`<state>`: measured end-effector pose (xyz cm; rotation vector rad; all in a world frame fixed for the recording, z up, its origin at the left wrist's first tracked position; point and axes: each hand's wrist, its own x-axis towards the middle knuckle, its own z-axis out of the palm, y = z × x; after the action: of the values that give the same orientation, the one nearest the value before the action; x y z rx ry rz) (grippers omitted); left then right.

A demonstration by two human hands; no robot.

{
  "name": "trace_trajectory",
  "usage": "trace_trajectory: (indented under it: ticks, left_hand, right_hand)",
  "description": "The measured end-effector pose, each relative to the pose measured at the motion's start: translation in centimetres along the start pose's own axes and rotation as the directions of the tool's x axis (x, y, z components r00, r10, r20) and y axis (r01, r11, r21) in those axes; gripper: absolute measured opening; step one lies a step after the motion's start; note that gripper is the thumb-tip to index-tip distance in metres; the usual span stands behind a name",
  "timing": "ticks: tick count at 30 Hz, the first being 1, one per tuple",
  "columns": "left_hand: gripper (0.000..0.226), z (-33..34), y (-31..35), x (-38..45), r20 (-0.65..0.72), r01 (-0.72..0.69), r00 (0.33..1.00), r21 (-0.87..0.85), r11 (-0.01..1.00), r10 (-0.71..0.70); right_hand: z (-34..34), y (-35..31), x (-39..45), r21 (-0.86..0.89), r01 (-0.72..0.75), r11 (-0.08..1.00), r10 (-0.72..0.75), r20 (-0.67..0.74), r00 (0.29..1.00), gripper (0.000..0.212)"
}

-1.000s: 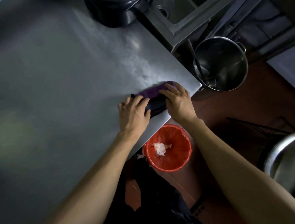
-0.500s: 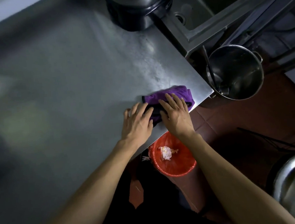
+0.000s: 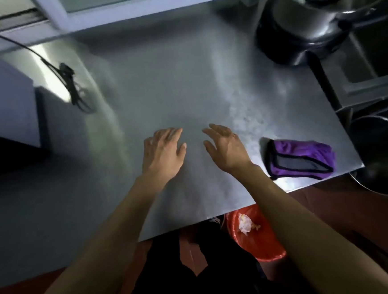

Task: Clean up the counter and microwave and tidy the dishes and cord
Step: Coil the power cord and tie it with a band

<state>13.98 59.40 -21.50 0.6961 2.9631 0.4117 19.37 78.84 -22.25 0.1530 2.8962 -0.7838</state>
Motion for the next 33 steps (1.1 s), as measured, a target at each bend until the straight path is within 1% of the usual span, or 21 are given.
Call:
trace_trajectory:
  ticks: [5, 8, 11, 17, 21, 25, 33]
  left_hand:
    - [0.046, -2.7, -8.2, -1.1, -0.063, 0.099, 0.993, -0.046, 0.994, -0.102]
    - [0.047, -4.1, -12.3, -1.6, -0.097, 0.166, 0.979, -0.112, 0.980, -0.177]
    - [0.048, -5.5, -16.2, -1.7, -0.079, 0.239, 0.964, -0.169, 0.956, -0.255]
    - [0.050, -7.0, -23.0, -0.7, -0.052, 0.343, 0.928, -0.273, 0.899, -0.370]
    - [0.055, -7.3, -25.5, 1.0, -0.017, 0.373, 0.916, -0.331, 0.867, -0.400]
    - [0.051, -7.4, -26.9, 3.4, 0.022, 0.416, 0.897, -0.380, 0.826, -0.441]
    - [0.047, -8.1, -28.6, 9.6, 0.033, 0.461, 0.861, -0.475, 0.749, -0.508]
  right_hand:
    - [2.5, -7.0, 3.5, -0.013, 0.050, 0.999, -0.050, 0.048, 0.998, 0.041]
    - [3.8, -11.5, 5.5, -0.023, 0.076, 0.997, -0.073, 0.088, 0.993, 0.041]
    - [5.2, -15.5, 7.6, -0.022, 0.083, 0.996, -0.080, 0.126, 0.989, 0.042]
    - [7.7, -20.8, 11.0, 0.032, 0.083, 0.996, -0.086, 0.117, 0.989, 0.039]
    - [8.9, -22.6, 12.9, 0.044, 0.089, 0.995, -0.094, 0.128, 0.987, 0.040]
    - [9.9, -23.8, 16.0, 0.066, 0.108, 0.992, -0.116, 0.137, 0.984, 0.040]
    - [10.4, -24.5, 21.9, 0.122, 0.123, 0.985, -0.140, 0.144, 0.980, 0.040]
